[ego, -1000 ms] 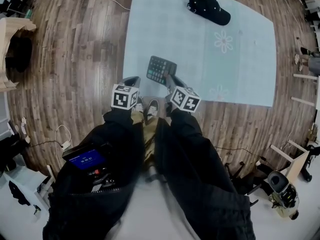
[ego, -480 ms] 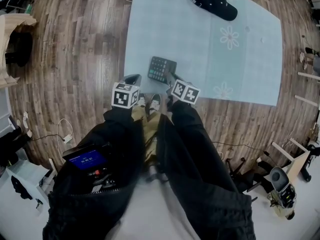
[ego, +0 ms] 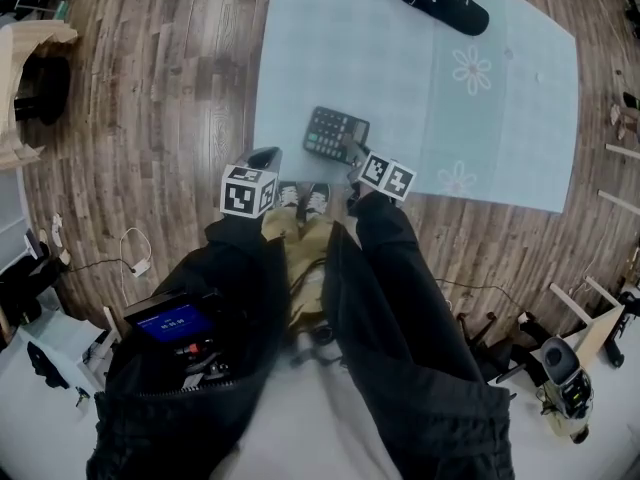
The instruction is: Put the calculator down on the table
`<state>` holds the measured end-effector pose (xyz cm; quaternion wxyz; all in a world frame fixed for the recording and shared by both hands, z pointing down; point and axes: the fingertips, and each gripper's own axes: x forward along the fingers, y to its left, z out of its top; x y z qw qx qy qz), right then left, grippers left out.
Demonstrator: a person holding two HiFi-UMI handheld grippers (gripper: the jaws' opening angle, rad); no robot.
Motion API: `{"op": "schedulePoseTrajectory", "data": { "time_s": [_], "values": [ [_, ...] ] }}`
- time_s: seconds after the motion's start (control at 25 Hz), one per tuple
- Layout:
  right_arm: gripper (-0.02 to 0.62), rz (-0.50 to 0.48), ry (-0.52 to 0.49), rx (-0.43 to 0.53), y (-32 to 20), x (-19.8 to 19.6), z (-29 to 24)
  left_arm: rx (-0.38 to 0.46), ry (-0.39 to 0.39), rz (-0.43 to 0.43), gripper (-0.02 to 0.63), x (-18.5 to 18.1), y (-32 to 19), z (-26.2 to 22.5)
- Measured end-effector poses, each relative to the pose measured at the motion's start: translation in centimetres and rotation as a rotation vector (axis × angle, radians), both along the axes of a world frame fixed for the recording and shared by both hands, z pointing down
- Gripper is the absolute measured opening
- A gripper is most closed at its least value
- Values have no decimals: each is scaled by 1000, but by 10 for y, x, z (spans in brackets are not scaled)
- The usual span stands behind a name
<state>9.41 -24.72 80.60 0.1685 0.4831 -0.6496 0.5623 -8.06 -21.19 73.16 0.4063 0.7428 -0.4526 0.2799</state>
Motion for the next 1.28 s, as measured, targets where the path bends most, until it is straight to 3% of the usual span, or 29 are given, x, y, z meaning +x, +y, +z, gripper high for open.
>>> {"op": "schedulePoseTrajectory", "data": {
  "time_s": [0.36,0.56,0.64,0.88,1.04,1.28],
  "values": [
    [87,-11,8,-21,-1,2,13,1,-3,-10,-3,-8,5,2],
    [105,-34,44,3,1,3,9,10,-8,-11,-3,-13,13,-4],
    [140,-40,56,15,0,6,7,16,-9,-11,-4,-13,14,-5],
    [164,5,92,57,8,20,-9,46,-4,-8,-3,-13,15,-17],
    [164,76,131,153,-6,36,-43,125,-18,3,-3,-9,-3,-36],
    [131,109,114,376,-32,35,-135,271,24,22,-3,13,-41,-92]
  ]
}}
